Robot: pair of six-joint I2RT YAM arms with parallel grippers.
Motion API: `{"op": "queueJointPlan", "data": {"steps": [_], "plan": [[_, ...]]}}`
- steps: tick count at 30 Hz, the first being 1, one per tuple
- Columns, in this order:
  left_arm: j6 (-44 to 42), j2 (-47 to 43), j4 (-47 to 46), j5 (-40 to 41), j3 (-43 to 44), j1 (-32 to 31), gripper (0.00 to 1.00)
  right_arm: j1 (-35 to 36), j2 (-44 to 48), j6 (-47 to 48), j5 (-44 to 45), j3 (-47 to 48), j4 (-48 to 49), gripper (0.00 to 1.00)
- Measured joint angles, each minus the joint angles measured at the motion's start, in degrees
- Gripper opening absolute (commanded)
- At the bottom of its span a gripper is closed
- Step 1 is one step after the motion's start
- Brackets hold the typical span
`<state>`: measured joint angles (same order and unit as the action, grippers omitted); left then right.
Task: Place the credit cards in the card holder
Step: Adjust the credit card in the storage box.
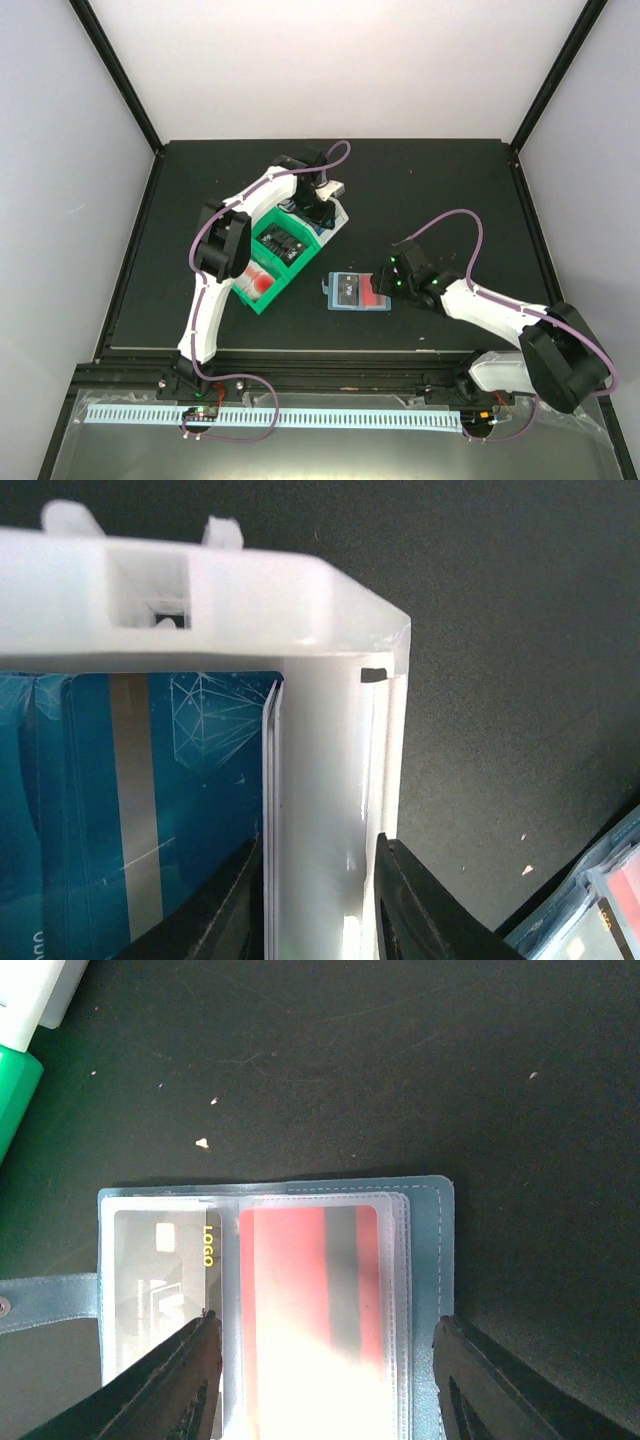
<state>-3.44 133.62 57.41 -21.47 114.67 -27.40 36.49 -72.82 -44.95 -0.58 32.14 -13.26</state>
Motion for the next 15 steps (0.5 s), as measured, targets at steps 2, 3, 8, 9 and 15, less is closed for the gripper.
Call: {"op": "queueJointPlan", "data": {"steps": [2,3,8,9,15], "plan": [[-0.4,0.1,0.5,0.0,0.4,0.0,0.26,0.0,-0.1,0.0,0.0,0.0,0.0,0.6],[-0.6,0.2,0.8,0.0,0.6,0.0,0.25,0.0,-0.1,0.0,0.0,0.0,0.0,0.6],[-1.0,0.3,1.6,-0.1,1.2,0.0,0.19,0.0,-0.1,0.0,0.0,0.0,0.0,0.6],[-1.2,0.3,1.7,-0.2,1.4,0.0,0.19,0.0,-0.1,0.0,0.0,0.0,0.0,0.6],[-2.2,0.3,3.3,-1.3,3.3,0.0,0.16,0.0,-0.1,0.0,0.0,0.0,0.0,0.6]]}}
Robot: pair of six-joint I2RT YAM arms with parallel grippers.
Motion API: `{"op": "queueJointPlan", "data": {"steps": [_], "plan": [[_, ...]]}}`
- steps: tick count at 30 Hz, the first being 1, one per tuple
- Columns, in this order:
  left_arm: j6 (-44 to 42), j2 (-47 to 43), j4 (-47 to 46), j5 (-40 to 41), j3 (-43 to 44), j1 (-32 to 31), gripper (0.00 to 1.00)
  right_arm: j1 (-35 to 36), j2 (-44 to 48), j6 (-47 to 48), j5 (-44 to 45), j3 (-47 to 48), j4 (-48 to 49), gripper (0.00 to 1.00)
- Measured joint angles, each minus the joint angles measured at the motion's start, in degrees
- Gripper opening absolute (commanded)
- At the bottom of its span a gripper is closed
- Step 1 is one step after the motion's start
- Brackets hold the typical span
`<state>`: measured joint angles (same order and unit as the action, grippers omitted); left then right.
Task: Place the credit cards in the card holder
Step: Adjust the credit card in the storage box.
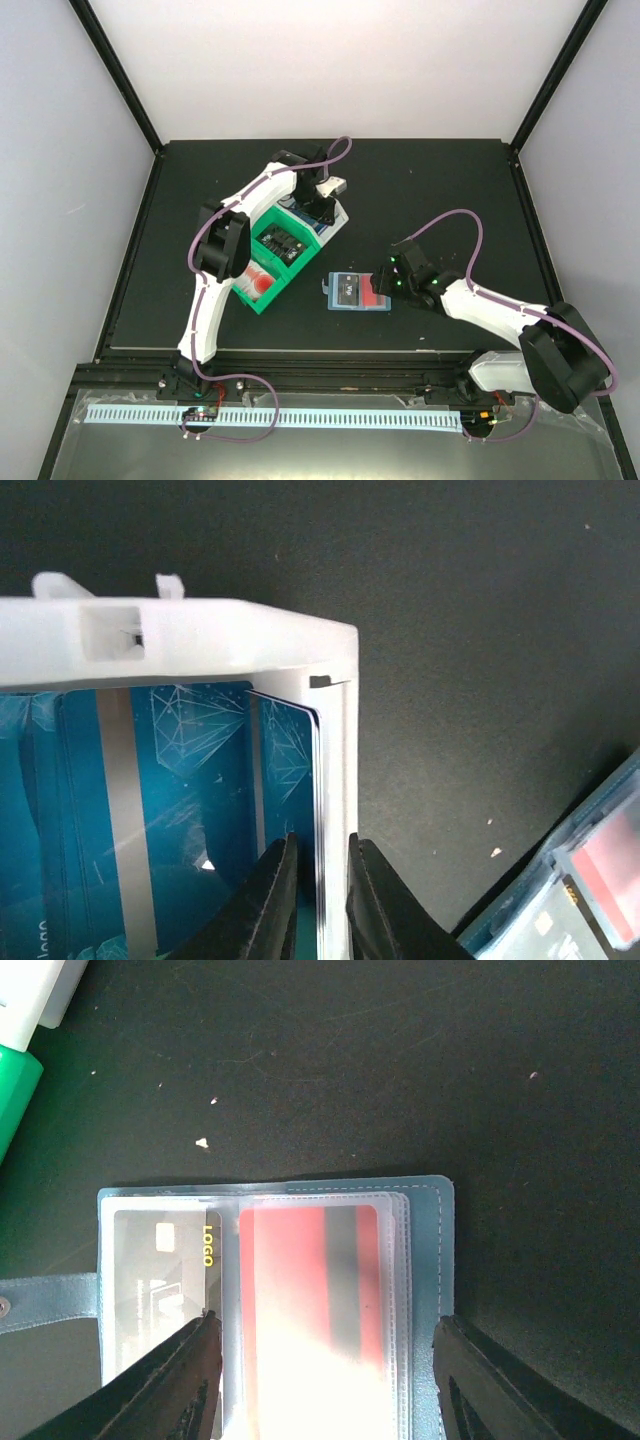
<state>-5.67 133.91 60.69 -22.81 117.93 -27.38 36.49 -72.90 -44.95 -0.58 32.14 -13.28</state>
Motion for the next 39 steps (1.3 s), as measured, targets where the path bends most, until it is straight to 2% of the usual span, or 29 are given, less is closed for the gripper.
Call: {"op": "queueJointPlan", "data": {"steps": [11,24,39], "plan": [[-0.5,0.0,0.7,-0.8,0.9,0.0,0.11,0.0,1.1,0.0,0.0,0.0,0.0,0.6],[-0.7,0.0,1.0,-0.6,1.2,0.0,0.02,0.0,1.3,0.0,0.0,0.0,0.0,0.6],[-0.5,-0.1,1.0,0.7,1.6,0.4,0.02,0.0,1.4,0.0,0.0,0.0,0.0,0.6]]}}
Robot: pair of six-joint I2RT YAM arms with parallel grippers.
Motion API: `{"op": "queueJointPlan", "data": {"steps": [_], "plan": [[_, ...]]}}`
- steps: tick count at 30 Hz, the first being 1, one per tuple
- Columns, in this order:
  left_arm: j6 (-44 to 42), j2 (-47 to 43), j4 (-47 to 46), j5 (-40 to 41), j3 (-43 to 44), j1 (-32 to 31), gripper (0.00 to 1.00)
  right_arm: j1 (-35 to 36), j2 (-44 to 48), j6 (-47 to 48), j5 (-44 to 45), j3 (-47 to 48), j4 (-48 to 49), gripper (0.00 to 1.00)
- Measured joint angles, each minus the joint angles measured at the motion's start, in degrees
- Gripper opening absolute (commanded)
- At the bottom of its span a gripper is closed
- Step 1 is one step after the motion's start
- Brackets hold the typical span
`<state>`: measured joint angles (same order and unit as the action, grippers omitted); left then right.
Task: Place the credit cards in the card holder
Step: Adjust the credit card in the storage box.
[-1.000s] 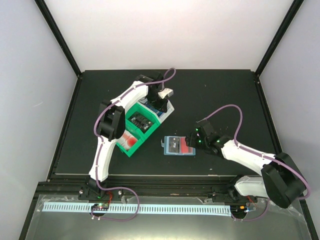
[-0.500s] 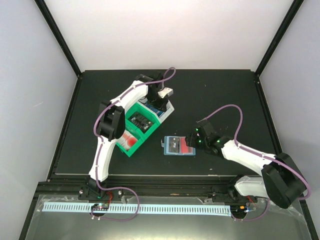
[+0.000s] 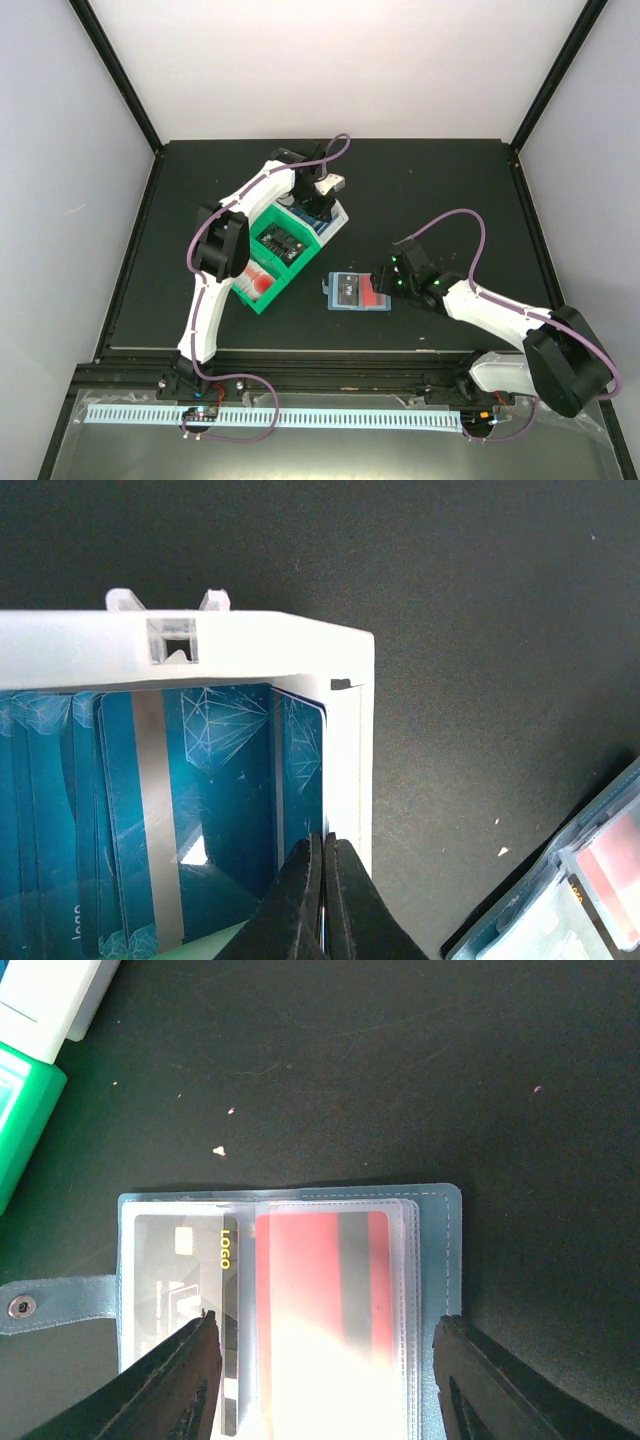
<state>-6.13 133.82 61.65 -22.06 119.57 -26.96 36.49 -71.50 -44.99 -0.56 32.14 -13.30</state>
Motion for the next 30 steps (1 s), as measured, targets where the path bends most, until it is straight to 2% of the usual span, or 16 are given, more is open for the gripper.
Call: {"op": "queueJointPlan", "data": {"steps": [30], "plan": [[0.4,-0.9,1.2,0.1,0.0,0.0,0.04,0.0,0.0,0.0,0.0,0.0,0.0,0.6]]}}
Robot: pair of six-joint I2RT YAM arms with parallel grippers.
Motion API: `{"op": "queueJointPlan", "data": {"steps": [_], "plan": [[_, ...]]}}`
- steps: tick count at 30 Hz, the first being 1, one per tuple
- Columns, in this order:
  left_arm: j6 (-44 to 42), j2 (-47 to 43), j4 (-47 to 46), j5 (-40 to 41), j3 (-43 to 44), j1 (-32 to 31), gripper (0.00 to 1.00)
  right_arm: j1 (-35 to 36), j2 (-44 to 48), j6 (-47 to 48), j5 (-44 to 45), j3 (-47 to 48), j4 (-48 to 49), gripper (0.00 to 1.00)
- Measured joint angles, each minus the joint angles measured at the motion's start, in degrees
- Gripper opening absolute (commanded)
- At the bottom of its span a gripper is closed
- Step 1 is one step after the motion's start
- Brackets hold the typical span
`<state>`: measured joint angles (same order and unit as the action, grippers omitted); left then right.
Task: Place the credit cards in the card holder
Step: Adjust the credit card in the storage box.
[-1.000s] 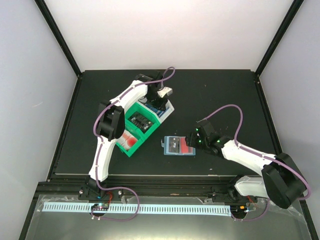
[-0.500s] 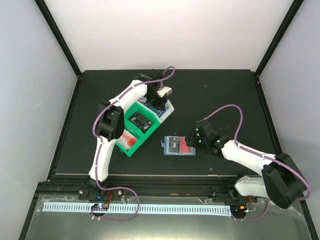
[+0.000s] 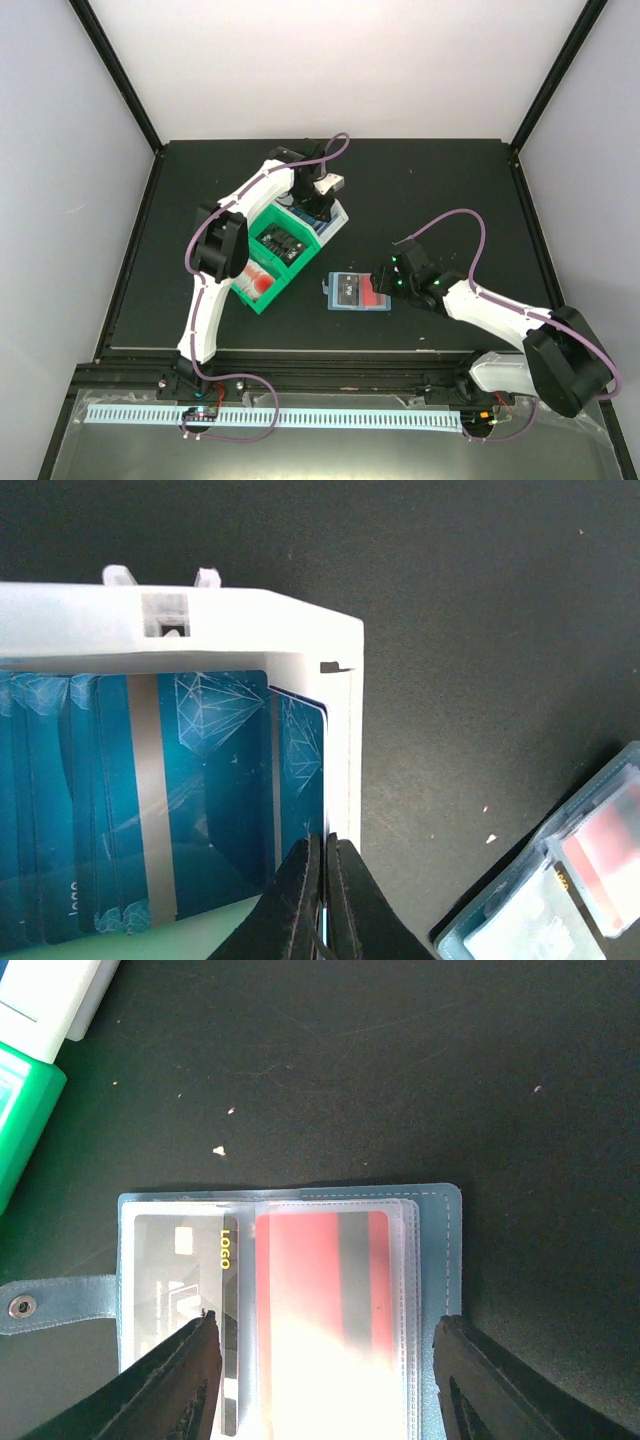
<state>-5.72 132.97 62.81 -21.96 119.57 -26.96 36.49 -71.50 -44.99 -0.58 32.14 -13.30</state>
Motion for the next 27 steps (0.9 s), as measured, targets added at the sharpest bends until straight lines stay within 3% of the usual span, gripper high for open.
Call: {"op": "queueJointPlan", "data": {"steps": [18,23,27], "plan": [[2.7,0.0,1.8,-3.5,0.0,1.2,0.13,0.0,0.0,0.0,0.0,0.0,0.0,0.6],[2.8,0.0,1.9,-3.6,0.0,1.4,0.38,0.0,0.0,0.0,0.0,0.0,0.0,0.6],[2.3,0.0,1.3,-3.2,0.0,1.0,0.47,0.0,0.0,0.0,0.0,0.0,0.0,0.6]]}}
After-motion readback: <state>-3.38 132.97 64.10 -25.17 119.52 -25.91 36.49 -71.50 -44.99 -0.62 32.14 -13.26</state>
